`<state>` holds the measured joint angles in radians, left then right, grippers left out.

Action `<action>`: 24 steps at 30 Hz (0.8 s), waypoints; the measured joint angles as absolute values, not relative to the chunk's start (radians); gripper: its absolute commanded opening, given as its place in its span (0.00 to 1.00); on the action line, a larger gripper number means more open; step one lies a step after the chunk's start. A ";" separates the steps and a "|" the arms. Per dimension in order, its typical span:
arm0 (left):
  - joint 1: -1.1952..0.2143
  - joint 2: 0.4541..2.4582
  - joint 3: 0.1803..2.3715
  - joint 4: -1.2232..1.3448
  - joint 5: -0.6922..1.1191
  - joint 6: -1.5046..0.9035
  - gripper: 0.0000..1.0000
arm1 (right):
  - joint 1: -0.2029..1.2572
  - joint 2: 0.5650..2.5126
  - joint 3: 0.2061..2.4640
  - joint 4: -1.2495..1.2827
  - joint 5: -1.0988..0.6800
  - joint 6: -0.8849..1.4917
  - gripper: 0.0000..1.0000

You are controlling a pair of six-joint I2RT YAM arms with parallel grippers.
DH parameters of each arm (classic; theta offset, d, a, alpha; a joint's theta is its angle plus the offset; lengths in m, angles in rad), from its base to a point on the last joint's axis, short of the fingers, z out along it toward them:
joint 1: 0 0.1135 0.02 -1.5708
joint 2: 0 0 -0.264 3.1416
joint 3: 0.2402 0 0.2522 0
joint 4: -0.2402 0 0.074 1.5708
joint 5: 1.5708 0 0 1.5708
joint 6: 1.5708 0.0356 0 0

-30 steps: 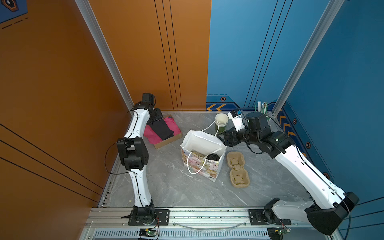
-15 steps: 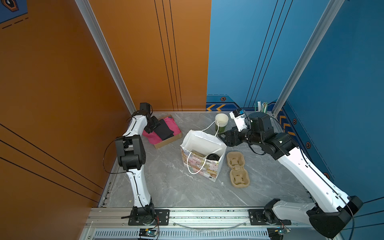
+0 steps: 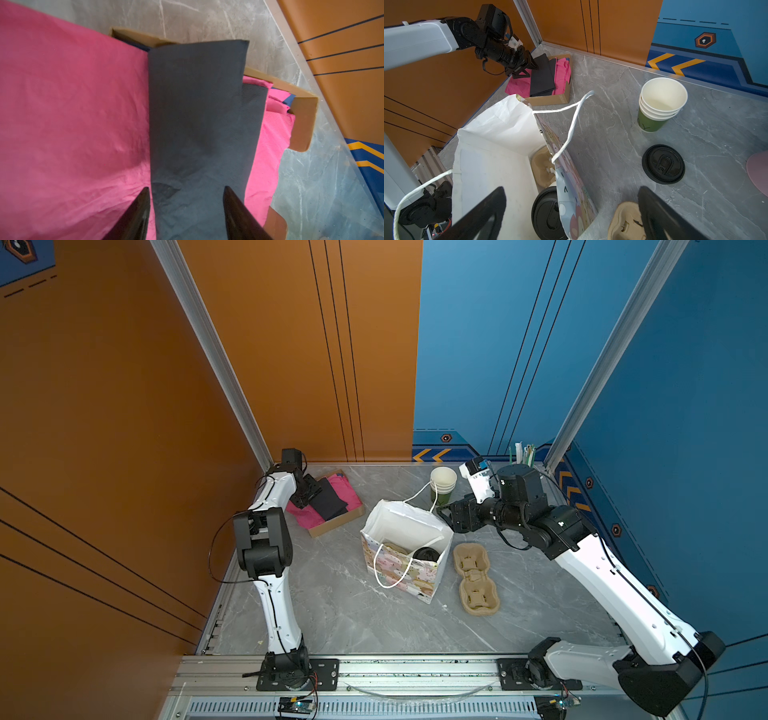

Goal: Pack a coffee takeout order
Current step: Pick up the napkin from the napkin box.

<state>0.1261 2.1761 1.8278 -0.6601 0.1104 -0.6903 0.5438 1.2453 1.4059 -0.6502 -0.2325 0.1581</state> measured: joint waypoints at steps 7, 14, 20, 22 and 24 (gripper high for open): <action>0.126 2.205 1.828 -0.661 0.110 -0.703 0.50 | 0.544 1.245 1.405 -0.650 -0.233 0.158 1.00; 0.126 2.209 1.828 -0.660 0.119 -0.710 0.33 | 0.544 1.245 1.405 -0.650 -0.233 0.158 1.00; 0.126 2.230 1.829 -0.655 0.129 -0.716 0.19 | 0.544 1.245 1.403 -0.650 -0.233 0.158 1.00; 0.126 2.234 1.829 -0.654 0.131 -0.719 0.13 | 0.543 1.245 1.403 -0.650 -0.233 0.158 1.00; 0.126 2.234 1.830 -0.653 0.133 -0.717 0.06 | 0.543 1.245 1.403 -0.650 -0.233 0.158 1.00</action>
<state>0.1261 2.2341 1.8297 -0.6533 0.1326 -0.7174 0.5430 1.2453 1.4029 -0.6502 -0.2325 0.1581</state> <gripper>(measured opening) 0.112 0.996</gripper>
